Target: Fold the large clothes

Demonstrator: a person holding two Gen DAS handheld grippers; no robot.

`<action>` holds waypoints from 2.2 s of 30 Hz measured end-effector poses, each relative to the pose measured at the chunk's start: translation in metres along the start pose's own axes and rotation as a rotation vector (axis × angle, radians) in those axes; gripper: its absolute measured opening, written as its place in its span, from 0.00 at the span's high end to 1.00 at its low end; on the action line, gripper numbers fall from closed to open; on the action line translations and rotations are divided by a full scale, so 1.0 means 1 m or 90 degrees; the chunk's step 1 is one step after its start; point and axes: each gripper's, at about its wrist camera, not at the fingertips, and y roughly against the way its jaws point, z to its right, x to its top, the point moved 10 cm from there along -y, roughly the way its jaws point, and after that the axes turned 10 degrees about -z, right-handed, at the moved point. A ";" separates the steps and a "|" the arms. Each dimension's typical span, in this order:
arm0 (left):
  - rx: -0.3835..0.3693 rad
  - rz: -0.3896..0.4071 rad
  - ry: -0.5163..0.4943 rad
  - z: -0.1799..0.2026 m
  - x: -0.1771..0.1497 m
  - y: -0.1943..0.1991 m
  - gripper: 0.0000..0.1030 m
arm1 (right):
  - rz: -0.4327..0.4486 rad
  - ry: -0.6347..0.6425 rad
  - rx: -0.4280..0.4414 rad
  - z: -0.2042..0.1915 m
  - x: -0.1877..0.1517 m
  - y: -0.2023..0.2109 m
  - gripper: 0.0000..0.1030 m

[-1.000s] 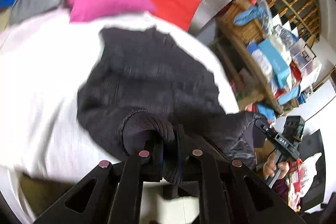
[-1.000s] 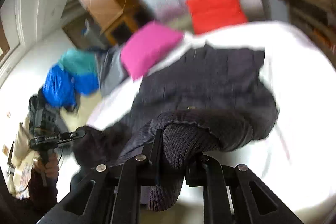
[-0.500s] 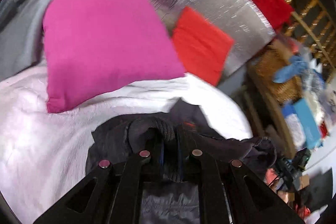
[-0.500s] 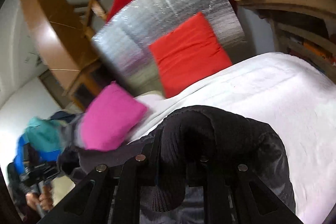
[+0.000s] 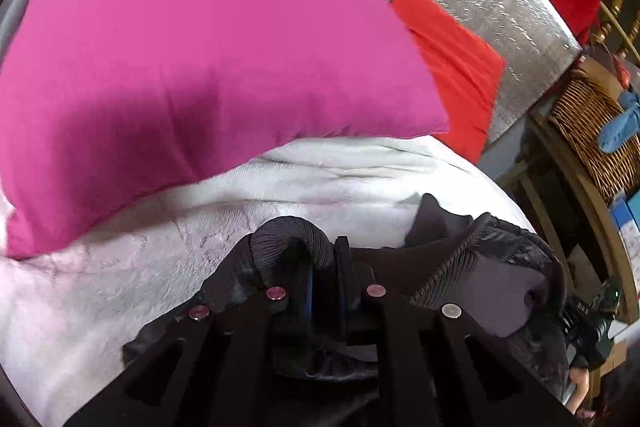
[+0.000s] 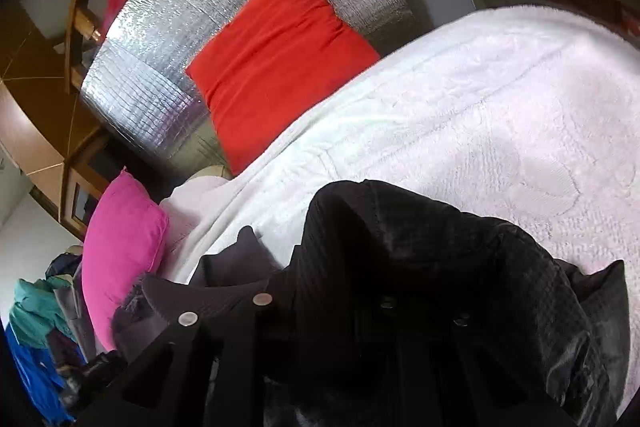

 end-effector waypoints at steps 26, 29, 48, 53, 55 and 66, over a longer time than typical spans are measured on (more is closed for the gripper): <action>-0.051 -0.041 0.143 0.016 -0.183 0.144 0.19 | -0.015 -0.086 0.174 0.001 -0.129 0.207 0.17; -0.054 -0.077 0.205 0.000 -0.213 0.134 0.19 | -0.071 -0.134 0.175 0.015 -0.169 0.197 0.17; -0.134 0.000 0.412 -0.051 -0.174 0.098 0.14 | -0.002 -0.314 0.152 0.078 -0.137 0.137 0.17; -0.099 0.021 0.404 -0.062 -0.169 0.102 0.43 | -0.002 -0.307 0.105 0.086 -0.134 0.133 0.59; -0.088 0.020 0.399 -0.061 -0.166 0.099 0.51 | 0.003 -0.278 0.095 0.076 -0.129 0.139 0.64; -0.066 0.036 0.336 -0.054 -0.186 0.149 0.66 | -0.015 -0.196 0.082 0.052 -0.151 0.192 0.70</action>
